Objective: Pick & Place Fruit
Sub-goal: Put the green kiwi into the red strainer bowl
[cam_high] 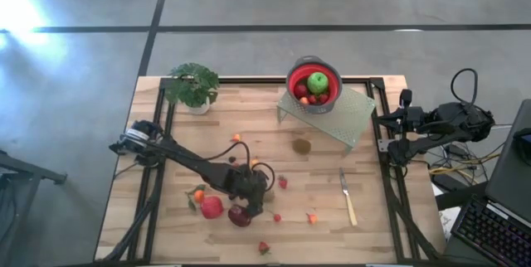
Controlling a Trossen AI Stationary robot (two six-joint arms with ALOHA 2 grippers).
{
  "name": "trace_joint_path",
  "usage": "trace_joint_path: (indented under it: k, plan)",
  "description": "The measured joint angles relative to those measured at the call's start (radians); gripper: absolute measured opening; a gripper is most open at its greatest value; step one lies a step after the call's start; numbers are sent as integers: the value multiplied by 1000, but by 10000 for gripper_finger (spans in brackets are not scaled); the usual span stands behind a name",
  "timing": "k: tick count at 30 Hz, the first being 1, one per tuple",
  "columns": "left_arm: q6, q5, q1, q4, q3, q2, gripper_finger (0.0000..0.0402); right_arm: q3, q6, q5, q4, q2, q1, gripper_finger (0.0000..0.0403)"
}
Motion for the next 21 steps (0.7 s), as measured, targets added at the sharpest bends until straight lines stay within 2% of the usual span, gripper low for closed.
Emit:
trace_joint_path:
  k: [6, 12, 21]
  plan:
    - [121, -20, 2, 19, -13, 0, 315, 0, 0, 0, 0, 0, 0, 8]
    - [382, -19, 2, 22, -13, 0, 285, 0, 0, 0, 0, 0, 0, 8]
    - [707, -16, 3, 22, -3, -2, 282, 0, 0, 0, 0, 0, 0, 8]
